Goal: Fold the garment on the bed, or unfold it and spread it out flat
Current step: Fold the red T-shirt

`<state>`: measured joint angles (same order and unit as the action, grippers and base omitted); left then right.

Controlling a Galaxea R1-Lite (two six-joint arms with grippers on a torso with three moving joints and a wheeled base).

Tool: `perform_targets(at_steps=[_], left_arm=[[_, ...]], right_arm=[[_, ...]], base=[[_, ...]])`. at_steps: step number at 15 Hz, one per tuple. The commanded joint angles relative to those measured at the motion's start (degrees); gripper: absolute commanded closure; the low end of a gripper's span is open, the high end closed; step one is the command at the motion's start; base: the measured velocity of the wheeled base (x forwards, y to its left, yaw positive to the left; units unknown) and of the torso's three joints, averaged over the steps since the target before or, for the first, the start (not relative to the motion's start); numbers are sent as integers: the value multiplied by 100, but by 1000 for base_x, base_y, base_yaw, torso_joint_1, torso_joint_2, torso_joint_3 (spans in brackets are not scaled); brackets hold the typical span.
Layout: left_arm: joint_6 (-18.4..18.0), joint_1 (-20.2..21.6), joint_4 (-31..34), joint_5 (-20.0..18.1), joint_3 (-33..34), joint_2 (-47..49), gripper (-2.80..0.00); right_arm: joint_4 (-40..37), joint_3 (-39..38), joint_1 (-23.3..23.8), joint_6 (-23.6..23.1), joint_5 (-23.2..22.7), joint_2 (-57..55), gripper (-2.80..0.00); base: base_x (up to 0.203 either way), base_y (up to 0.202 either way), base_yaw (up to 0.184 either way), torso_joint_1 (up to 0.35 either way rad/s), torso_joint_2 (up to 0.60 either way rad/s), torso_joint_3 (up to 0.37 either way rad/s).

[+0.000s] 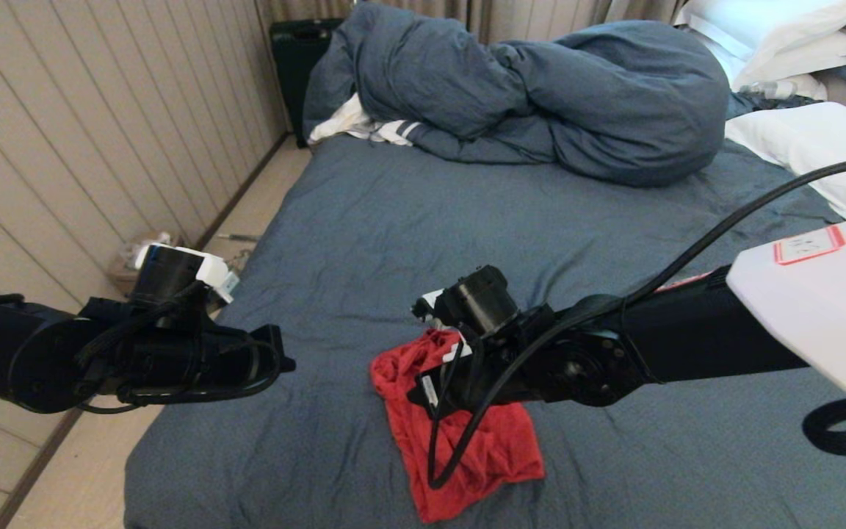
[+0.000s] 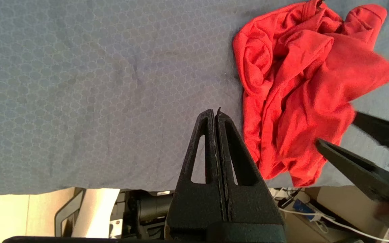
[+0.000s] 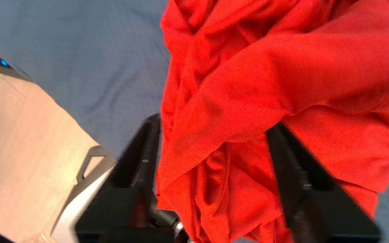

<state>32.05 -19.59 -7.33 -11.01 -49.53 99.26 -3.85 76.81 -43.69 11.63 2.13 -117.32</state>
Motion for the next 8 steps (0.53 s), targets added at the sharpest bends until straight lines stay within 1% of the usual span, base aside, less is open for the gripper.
perform_targets(at_steps=[1, 3, 4, 6, 8], left_arm=[[21, -1, -6, -6, -2, 6, 0], [21, -1, -6, -6, 5, 6, 0], [21, -1, -6, -6, 3, -3, 0], [21, -1, -6, -6, 5, -3, 0], [21, -1, -6, -6, 5, 6, 0]], right_arm=[[5, 0, 7, 23, -1, 287, -280], [15, 10, 78, 78, 2, 544, -280], [19, 0, 198, 155, 14, 604, 0], [16, -86, 544, 252, 48, 703, 0], [19, -353, 584, 248, 58, 815, 0]], base=[[0, 0, 0, 0, 0, 0], [0, 0, 0, 0, 0, 0], [0, 0, 0, 0, 0, 0], [0, 0, 0, 0, 0, 0], [0, 0, 0, 0, 0, 0]])
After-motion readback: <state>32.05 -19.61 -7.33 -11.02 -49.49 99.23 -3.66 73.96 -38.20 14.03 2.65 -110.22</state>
